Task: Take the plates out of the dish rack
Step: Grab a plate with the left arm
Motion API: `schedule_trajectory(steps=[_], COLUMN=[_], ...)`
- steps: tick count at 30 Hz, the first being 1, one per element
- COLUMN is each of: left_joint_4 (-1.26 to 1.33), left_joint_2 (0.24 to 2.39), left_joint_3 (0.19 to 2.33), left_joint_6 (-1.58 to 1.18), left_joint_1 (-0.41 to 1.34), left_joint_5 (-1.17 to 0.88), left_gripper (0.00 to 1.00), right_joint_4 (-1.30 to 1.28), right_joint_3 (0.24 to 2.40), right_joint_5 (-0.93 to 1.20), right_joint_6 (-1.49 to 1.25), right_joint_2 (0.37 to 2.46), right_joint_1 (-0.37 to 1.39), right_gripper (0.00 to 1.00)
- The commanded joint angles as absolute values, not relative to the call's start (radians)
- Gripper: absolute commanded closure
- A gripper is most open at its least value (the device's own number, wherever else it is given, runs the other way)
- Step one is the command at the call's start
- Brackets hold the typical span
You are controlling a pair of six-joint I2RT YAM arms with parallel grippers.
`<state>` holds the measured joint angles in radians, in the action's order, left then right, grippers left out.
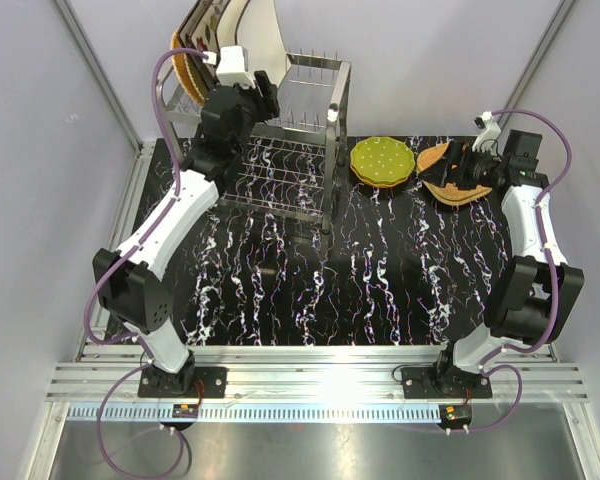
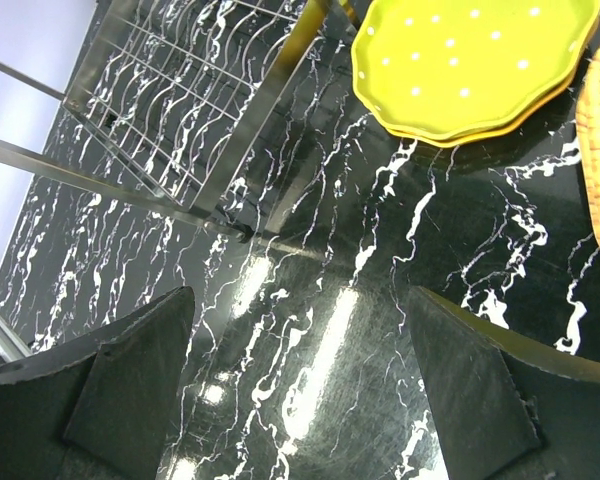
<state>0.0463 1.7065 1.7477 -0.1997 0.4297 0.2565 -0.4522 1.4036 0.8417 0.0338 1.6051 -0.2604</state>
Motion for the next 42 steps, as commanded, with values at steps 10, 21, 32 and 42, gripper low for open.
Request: schedule_trajectory(steps=[10, 21, 32, 42], left_joint_4=[0.117, 0.245, 0.42, 0.537], left_joint_2=[1.69, 1.733, 1.697, 1.689], left_joint_3=[1.684, 1.704, 1.617, 1.604], left_joint_6=[-0.18, -0.167, -0.084, -0.066], left_joint_1=[0.318, 0.318, 0.318, 0.318], left_joint_5=[0.307, 0.311, 0.264, 0.207], left_gripper=[0.41, 0.52, 0.76, 0.9], right_joint_4=[-0.396, -0.397, -0.394, -0.4], right_joint_3=[1.405, 1.402, 1.401, 1.405], right_joint_5=[0.884, 0.881, 0.881, 0.881], right_joint_6=[0.015, 0.02, 0.02, 0.023], right_joint_2=[1.56, 1.557, 1.563, 1.563], right_joint_1=[-0.259, -0.259, -0.259, -0.259], right_gripper=[0.05, 0.05, 0.05, 0.05])
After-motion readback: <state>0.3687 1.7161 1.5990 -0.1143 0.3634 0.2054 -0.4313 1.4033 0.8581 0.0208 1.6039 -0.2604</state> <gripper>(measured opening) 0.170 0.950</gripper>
